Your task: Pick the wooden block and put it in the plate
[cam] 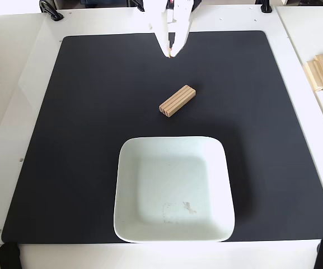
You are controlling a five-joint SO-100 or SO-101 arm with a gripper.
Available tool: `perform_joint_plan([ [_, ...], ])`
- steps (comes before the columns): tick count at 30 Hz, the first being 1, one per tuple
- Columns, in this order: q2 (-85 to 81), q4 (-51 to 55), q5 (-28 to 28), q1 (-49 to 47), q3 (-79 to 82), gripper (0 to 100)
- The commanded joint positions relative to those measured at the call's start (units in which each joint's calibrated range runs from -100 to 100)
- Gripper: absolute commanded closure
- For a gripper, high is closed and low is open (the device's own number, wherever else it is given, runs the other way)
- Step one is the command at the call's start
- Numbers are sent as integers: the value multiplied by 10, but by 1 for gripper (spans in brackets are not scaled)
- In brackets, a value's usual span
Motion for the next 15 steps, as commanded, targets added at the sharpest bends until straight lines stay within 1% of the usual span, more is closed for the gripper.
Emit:
perform_joint_plan([
  [1,35,-3,1,6,-39,83],
  [4,58,-29,2,13,-32,76],
  [6,74,-60,2,16,-20,73],
  [10,107,-124,0,31,3,73],
  [15,138,-164,0,37,23,73],
])
